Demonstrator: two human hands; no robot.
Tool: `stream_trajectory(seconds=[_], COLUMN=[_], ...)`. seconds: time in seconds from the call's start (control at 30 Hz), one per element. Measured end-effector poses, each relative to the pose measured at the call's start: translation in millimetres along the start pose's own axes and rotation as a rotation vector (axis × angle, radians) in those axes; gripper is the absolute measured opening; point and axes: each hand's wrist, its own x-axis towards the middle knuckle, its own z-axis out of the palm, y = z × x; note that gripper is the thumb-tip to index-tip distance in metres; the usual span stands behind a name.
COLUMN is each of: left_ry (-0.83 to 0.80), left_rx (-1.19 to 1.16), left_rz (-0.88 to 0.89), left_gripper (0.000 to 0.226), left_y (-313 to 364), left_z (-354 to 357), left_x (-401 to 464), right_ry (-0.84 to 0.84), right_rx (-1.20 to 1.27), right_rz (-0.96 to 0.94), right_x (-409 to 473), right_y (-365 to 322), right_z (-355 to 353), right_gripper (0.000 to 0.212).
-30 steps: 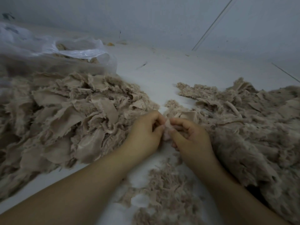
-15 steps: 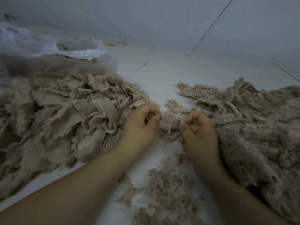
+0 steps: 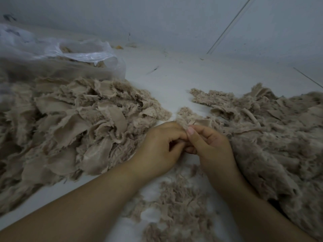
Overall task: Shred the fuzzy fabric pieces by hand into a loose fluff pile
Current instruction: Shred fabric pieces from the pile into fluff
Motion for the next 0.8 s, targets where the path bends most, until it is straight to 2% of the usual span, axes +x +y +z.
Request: stream_trajectory(seconds=[0.1,0.23,0.37,0.5,0.6,0.8], left_ry=[0.028,0.035,0.013,-0.258,-0.373,-0.712], left_rx=[-0.048,-0.071,-0.154,-0.327,-0.481,-0.554], left_rz=[0.013,-0.011,-0.189,-0.362,-0.448,-0.393], left_gripper=[0.01,0.005,0.008,0.011,0.007,0.01], left_y=[0,3,3,7,7,8], left_z=[0,1,-2,-6,-15,-26], left_x=[0,-2,-3,-2,0,1], right_ry=[0.031,0.073,0.16,0.195,0.191,0.189], right_rx=[0.013,0.002,-0.004,-0.084,-0.085,-0.073], right_rz=[0.041,0.056,0.027,-0.004,-0.009,-0.049], right_x=[1,1,1,2,1,1], right_y=[-1,0,1,2,2,0], right_z=[-1,-2,-2,-2,-1,-3], right_gripper=[0.01,0.01,0.012,0.016,0.013,0.025])
